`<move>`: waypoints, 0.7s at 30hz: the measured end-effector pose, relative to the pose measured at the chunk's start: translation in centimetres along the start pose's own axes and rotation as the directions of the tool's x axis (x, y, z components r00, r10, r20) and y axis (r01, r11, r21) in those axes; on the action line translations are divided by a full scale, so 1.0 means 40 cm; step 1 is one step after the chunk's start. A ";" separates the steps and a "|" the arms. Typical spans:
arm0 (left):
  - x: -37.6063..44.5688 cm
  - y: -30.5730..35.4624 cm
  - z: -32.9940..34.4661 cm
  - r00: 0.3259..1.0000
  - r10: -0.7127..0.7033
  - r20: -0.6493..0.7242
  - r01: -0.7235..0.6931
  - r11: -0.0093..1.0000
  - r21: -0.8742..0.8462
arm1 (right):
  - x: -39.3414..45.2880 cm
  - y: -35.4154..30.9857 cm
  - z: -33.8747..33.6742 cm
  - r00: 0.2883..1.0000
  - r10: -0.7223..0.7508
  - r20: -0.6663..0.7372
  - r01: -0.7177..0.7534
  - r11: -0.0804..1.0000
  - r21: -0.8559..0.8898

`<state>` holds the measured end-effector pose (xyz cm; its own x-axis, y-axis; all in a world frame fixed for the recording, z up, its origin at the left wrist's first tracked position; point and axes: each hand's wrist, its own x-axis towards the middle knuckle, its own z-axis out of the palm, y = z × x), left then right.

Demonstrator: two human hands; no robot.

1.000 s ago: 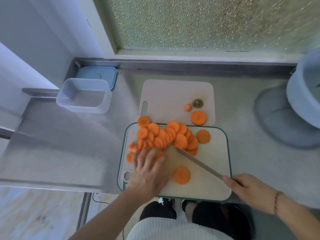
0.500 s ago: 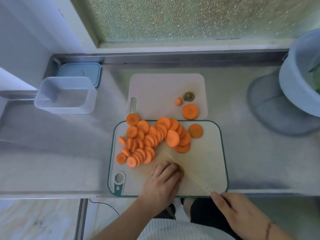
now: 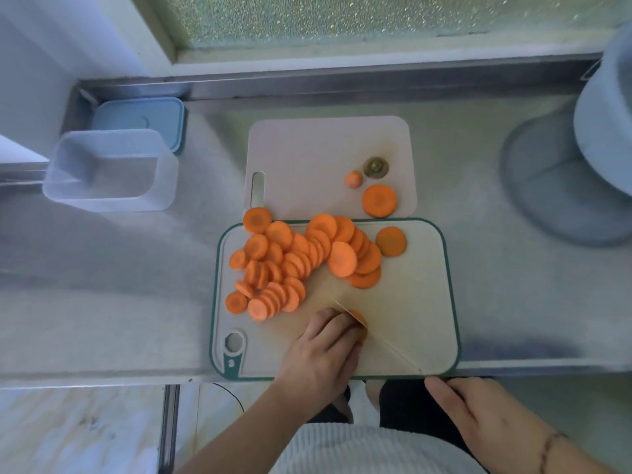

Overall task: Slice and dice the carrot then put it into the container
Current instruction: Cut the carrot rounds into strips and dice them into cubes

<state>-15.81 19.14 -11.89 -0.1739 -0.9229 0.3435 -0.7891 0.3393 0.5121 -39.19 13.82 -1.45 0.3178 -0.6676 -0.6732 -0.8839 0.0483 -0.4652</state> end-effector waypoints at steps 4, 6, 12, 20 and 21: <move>0.003 -0.003 0.000 1.000 0.001 0.000 -0.001 1.000 -0.016 | 0.040 -0.040 0.015 0.999 -0.036 0.029 0.037 0.998 -0.041; 0.000 -0.004 -0.002 1.000 -0.005 -0.005 0.005 0.999 -0.039 | 0.059 -0.054 0.021 0.996 -0.085 0.013 0.085 0.996 -0.024; -0.014 -0.007 0.005 0.996 -0.044 -0.081 0.042 0.999 -0.022 | 0.007 -0.032 -0.016 0.998 -0.064 -0.008 0.064 0.995 0.081; -0.005 -0.004 0.008 0.994 -0.062 -0.094 0.058 0.997 -0.047 | -0.025 -0.014 -0.007 0.999 -0.047 0.011 0.047 0.999 0.022; -0.005 -0.004 0.008 0.994 -0.060 -0.092 0.056 0.997 -0.048 | -0.025 -0.012 0.000 0.999 -0.044 0.010 0.044 0.999 0.028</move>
<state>-15.84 19.20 -12.30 -0.0712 -0.9210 0.3831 -0.7685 0.2955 0.5676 -39.08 14.45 -0.56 0.3600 -0.6620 -0.6574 -0.8591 0.0395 -0.5102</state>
